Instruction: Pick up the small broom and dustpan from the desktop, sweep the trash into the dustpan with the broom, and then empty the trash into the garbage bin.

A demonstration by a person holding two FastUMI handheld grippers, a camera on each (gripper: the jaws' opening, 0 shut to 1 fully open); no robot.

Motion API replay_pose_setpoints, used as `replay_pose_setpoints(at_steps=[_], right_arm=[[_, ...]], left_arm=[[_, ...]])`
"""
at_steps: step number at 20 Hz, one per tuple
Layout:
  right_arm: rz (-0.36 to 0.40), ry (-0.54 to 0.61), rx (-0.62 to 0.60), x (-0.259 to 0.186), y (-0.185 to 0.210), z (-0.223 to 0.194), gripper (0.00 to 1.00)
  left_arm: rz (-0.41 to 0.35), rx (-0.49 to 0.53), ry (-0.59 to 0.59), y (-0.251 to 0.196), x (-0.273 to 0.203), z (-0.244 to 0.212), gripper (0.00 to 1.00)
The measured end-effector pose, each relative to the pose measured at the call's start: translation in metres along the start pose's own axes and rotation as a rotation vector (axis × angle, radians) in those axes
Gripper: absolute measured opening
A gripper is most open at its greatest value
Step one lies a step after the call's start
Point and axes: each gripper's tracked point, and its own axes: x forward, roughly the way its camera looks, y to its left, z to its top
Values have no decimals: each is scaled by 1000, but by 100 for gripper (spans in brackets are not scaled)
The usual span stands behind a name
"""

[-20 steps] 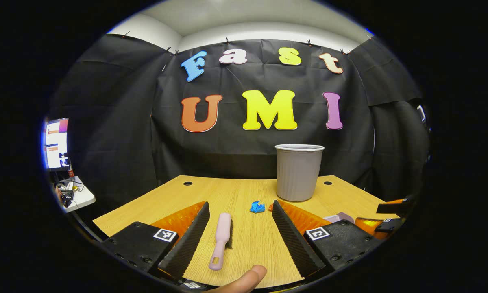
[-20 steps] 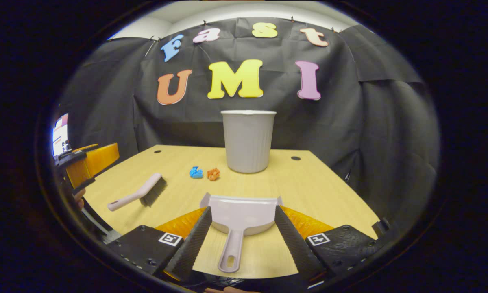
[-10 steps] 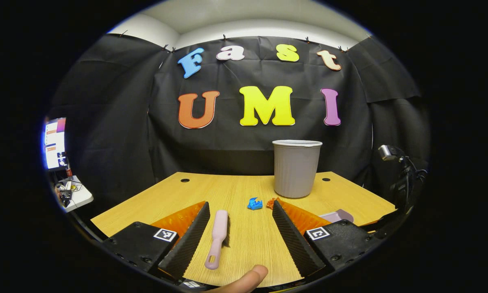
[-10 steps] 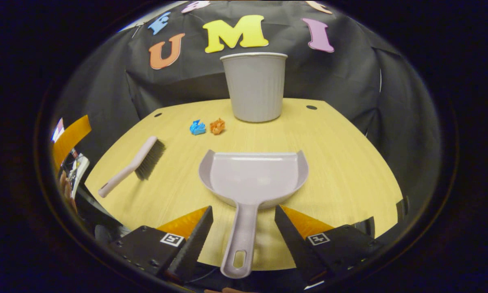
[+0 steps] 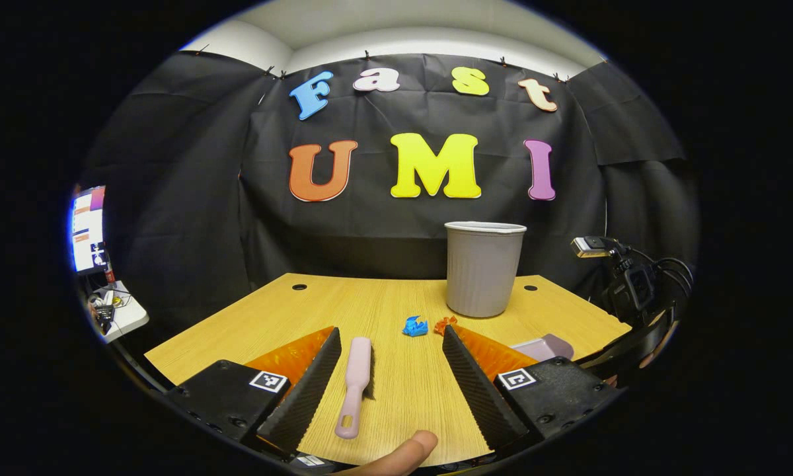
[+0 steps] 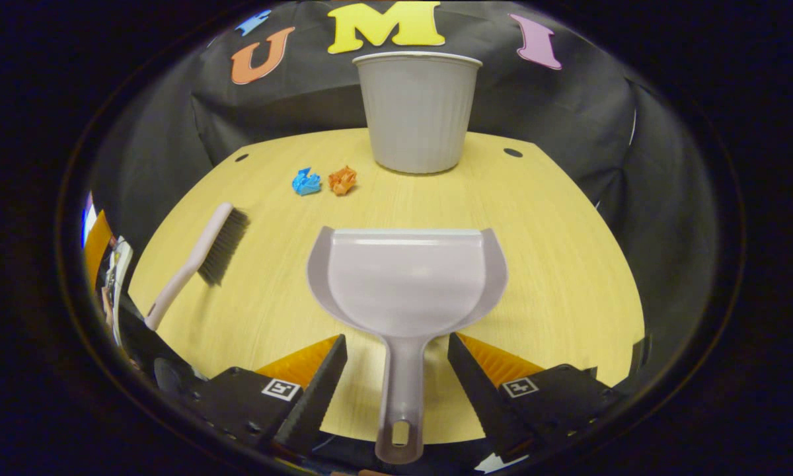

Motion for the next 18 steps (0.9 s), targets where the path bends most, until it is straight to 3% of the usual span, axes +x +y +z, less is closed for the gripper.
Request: replay_pose_setpoints(at_steps=[6,10,14,17,18], right_arm=[[31,123,4,14,4,-9,95],[31,197,27,27,0,-9,83],[35,255,62,42,-2,-9,80],[0,252,55,50,-9,-5,68],[-7,250,54,53,-9,-4,55]], left_arm=[[21,-16,11,6,2,-3,99],[29,-24,15,7,4,-4,99],[36,-33,24,10,6,-5,99],[43,-48,32,12,8,-8,99],[45,-50,36,12,8,-8,99]])
